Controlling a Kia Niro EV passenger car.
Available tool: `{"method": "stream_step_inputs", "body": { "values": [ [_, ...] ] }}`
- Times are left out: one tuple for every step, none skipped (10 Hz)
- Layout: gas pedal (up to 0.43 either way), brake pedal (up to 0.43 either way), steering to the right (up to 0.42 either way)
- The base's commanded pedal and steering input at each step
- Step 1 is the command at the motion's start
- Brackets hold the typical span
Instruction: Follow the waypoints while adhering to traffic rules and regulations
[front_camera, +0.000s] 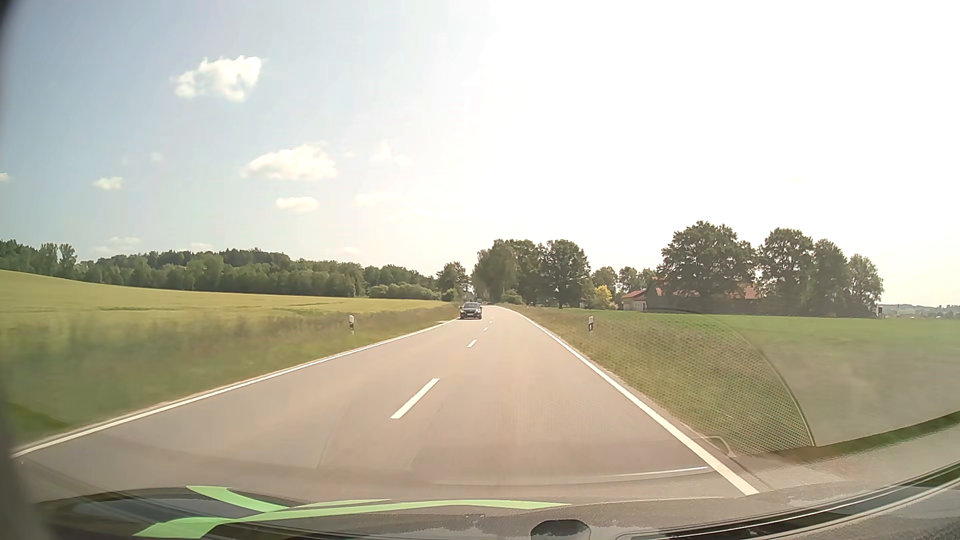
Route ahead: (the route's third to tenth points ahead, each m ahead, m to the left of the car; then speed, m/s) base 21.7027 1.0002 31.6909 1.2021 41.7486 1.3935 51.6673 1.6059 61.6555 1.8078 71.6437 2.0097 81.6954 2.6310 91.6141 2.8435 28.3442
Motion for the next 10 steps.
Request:
{"method": "stream_step_inputs", "body": {
  "values": [
    [0.177, 0.000, -0.004],
    [0.189, 0.000, -0.004],
    [0.197, 0.000, -0.004],
    [0.197, 0.000, -0.004],
    [0.197, 0.000, -0.004],
    [0.197, 0.000, -0.004],
    [0.209, 0.000, -0.004],
    [0.209, 0.000, -0.004],
    [0.209, 0.000, -0.004],
    [0.220, 0.000, -0.004]
  ]
}}
